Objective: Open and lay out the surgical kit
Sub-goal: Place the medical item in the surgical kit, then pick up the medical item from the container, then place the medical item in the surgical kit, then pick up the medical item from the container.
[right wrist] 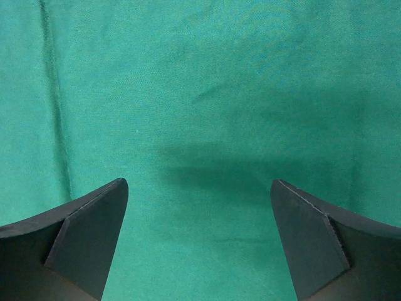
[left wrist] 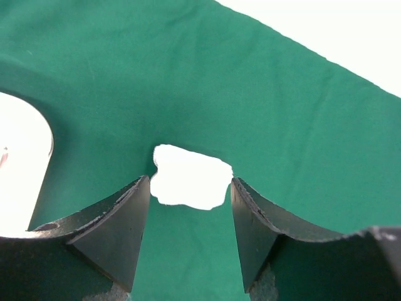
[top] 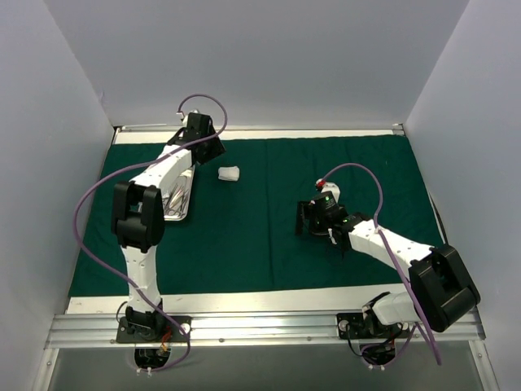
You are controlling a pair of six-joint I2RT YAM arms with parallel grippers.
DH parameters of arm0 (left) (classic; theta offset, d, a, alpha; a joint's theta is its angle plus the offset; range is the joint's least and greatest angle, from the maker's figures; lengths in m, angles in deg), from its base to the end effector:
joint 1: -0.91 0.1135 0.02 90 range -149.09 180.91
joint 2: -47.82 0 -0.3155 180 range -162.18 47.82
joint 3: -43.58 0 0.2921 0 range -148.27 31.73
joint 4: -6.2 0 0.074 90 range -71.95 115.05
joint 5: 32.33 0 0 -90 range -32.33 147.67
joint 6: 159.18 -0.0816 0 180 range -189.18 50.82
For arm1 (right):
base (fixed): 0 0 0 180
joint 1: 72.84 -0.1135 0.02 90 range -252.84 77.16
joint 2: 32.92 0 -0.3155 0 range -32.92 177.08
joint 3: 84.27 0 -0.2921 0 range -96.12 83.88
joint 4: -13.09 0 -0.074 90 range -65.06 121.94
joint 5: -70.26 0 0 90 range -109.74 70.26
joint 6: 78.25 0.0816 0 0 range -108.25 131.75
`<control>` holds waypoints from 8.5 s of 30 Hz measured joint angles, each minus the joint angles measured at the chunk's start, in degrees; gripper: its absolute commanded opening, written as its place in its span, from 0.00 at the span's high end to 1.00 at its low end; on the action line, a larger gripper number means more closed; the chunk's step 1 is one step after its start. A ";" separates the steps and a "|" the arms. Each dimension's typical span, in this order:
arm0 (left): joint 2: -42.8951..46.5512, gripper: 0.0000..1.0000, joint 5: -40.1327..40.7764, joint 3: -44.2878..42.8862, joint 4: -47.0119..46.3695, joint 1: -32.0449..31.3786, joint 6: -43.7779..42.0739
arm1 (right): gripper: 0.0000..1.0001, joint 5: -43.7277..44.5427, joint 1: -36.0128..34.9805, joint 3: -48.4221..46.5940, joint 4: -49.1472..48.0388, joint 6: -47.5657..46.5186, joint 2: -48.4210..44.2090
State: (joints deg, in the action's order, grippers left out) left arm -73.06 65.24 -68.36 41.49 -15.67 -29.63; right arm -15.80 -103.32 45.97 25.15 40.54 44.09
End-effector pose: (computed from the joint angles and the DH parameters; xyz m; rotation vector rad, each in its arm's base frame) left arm 0.5604 -0.1556 0.2308 -0.5339 2.2971 -0.3305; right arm 0.2864 0.1621 0.1887 0.0035 2.2989 0.4696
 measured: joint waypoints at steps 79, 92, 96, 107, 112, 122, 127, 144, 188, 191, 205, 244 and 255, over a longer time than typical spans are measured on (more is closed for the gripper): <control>6.56 0.98 7.67 2.54 21.07 14.01 -12.76 | 0.08 -0.81 -0.74 0.09 -2.93 0.00 0.76; 12.55 0.98 6.88 1.49 18.60 -4.15 -26.69 | 0.08 -0.81 -0.74 0.09 -2.97 -0.20 -2.34; 11.65 0.98 6.80 -0.59 15.82 -10.34 -36.59 | 0.08 -0.81 -0.74 0.11 -2.97 -0.22 -4.63; 3.67 0.98 -0.66 -6.29 8.72 -14.62 -58.10 | 0.08 -0.79 -0.74 0.87 -2.75 -0.26 -6.91; -1.84 0.98 -3.65 -9.03 8.44 -16.22 -65.46 | 0.08 -0.79 -0.74 1.18 -2.62 -0.37 -7.39; -8.61 0.98 -5.09 -11.06 7.56 -19.10 -73.53 | 0.08 -0.79 -0.74 1.18 -2.58 -0.39 -7.39; -10.93 0.98 -5.01 -11.08 5.75 -19.19 -77.31 | 0.08 -0.79 -0.74 1.20 -2.58 -0.39 -7.39; -16.65 0.98 -5.97 -14.40 4.98 -17.77 -81.31 | 0.08 -0.79 -0.74 1.42 -2.51 -0.39 -6.80; 11.45 0.11 -5.53 5.14 -9.55 -15.32 -54.49 | 0.08 -0.76 -0.92 1.99 -2.64 -0.96 -9.84; 18.75 0.05 -1.77 11.06 -11.19 -14.16 -48.68 | 0.09 -0.76 -1.11 1.99 -2.91 -1.66 -10.82; 34.25 0.11 2.10 23.45 0.76 6.97 -30.47 | 0.08 -0.83 -1.14 2.27 -4.87 -2.95 -11.43; 5.49 0.69 -2.32 15.52 9.16 15.52 -32.72 | 0.08 -3.19 -1.49 2.73 -8.22 -3.32 -6.82; 3.72 0.89 -2.27 15.04 9.14 15.52 -33.22 | 0.08 -3.34 -1.49 2.80 -8.24 -3.28 -6.78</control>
State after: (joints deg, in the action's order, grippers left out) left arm -69.34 62.97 -53.32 50.63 -0.15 -62.85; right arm -19.14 -104.81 48.77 16.91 37.26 37.32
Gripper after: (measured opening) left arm 0.139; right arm 0.917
